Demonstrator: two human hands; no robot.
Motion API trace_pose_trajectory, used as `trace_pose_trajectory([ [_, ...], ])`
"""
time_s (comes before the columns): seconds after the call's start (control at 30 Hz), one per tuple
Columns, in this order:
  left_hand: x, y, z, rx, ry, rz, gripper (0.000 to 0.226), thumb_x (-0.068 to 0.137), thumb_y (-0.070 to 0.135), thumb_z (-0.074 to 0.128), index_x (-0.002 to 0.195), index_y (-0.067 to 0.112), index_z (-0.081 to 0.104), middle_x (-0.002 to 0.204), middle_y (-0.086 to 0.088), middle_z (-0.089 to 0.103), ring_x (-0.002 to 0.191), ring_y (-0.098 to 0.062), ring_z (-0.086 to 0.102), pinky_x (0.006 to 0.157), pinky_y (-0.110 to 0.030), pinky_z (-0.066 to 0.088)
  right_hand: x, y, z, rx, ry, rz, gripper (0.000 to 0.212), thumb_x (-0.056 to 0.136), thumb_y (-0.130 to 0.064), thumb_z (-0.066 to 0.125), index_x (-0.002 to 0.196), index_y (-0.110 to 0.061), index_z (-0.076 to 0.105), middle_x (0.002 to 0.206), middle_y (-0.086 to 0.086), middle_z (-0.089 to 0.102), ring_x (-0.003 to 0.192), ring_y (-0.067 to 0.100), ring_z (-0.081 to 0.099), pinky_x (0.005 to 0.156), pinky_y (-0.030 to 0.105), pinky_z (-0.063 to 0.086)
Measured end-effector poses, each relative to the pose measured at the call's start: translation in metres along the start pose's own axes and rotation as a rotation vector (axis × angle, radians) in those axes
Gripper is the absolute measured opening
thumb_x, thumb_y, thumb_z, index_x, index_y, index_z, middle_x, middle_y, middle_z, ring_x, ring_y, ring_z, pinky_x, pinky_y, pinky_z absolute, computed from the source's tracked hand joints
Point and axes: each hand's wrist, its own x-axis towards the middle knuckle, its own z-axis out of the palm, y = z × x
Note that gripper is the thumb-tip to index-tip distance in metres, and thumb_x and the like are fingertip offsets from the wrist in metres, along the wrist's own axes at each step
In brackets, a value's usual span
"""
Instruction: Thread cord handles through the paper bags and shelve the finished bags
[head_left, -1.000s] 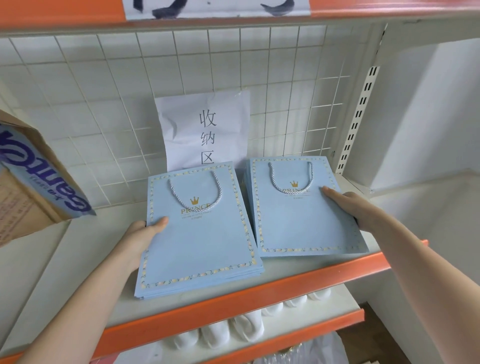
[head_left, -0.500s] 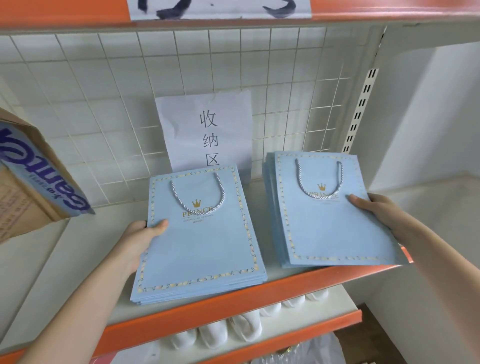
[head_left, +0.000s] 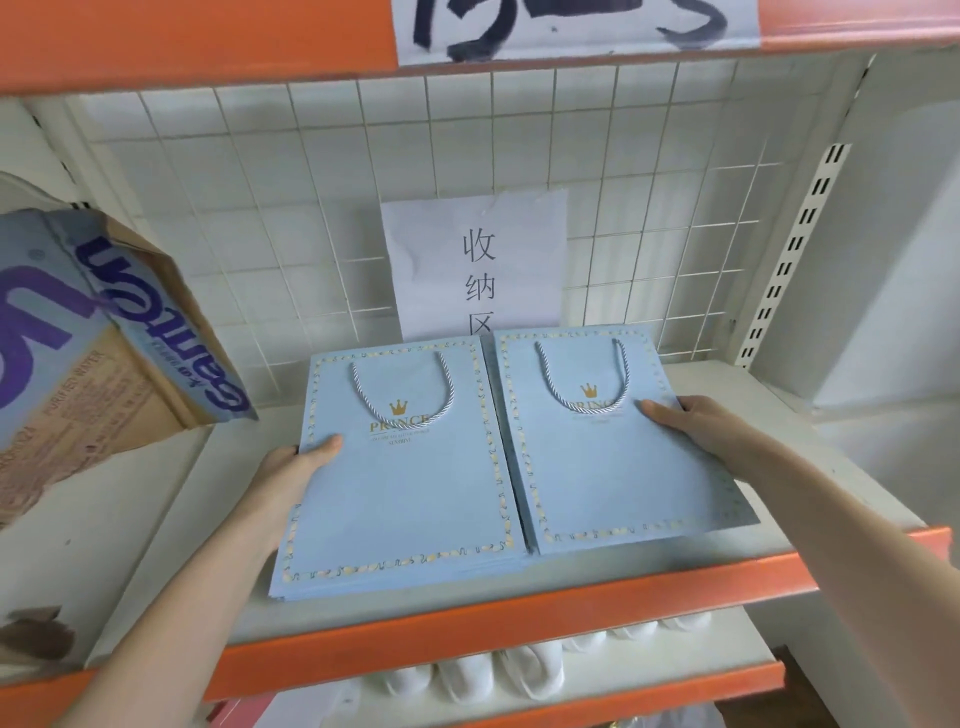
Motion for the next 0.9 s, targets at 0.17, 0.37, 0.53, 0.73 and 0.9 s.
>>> trace_pose_trajectory([
  [0.17, 0.005, -0.006, -0.003, -0.002, -0.007, -0.004, 0.027, 0.093, 0.024, 0.060, 0.110, 0.004, 0.064, 0.102, -0.010, 0.070, 0.088, -0.025, 0.067, 0.073, -0.033, 0.050, 0.007, -0.009, 0.005, -0.118, -0.066, 0.057, 0.042, 0.085, -0.043, 0.063, 0.104, -0.005, 0.067, 0.096, 0.008, 0.074, 0.086, 0.025, 0.071, 0.075, 0.033, 0.056],
  [0.37, 0.005, -0.007, -0.006, 0.061, -0.130, 0.036, 0.021, 0.096, 0.019, 0.053, 0.112, 0.008, 0.063, 0.100, -0.005, 0.070, 0.087, -0.021, 0.067, 0.071, -0.032, 0.051, 0.011, -0.017, 0.010, -0.191, 0.017, 0.084, 0.042, 0.087, -0.043, 0.062, 0.105, -0.006, 0.065, 0.096, 0.010, 0.072, 0.086, 0.027, 0.070, 0.081, 0.040, 0.056],
  [0.53, 0.008, -0.005, -0.004, 0.052, -0.116, 0.042, 0.023, 0.096, 0.020, 0.054, 0.116, 0.010, 0.059, 0.108, -0.008, 0.068, 0.095, -0.026, 0.066, 0.079, -0.036, 0.052, 0.014, -0.009, 0.018, -0.244, 0.241, 0.097, 0.045, 0.091, -0.045, 0.055, 0.100, -0.001, 0.060, 0.089, 0.009, 0.064, 0.070, 0.022, 0.059, 0.058, 0.026, 0.044],
  [0.73, 0.012, -0.010, -0.001, 0.033, -0.033, 0.111, 0.028, 0.093, 0.019, 0.059, 0.119, 0.009, 0.054, 0.110, -0.007, 0.067, 0.098, -0.026, 0.065, 0.089, -0.042, 0.050, 0.014, -0.004, 0.023, -0.334, 0.401, 0.062, 0.044, 0.097, -0.036, 0.048, 0.064, -0.008, 0.042, 0.062, 0.007, 0.043, 0.052, 0.020, 0.037, 0.049, 0.028, 0.024],
  [0.9, 0.014, -0.016, 0.000, 0.114, 0.013, 0.197, 0.028, 0.093, 0.023, 0.058, 0.117, 0.010, 0.051, 0.111, -0.007, 0.064, 0.099, -0.026, 0.063, 0.091, -0.045, 0.049, 0.015, -0.001, 0.029, -0.418, 0.482, 0.059, 0.045, 0.099, -0.035, 0.041, 0.062, -0.009, 0.037, 0.062, 0.007, 0.041, 0.056, 0.023, 0.039, 0.050, 0.030, 0.025],
])
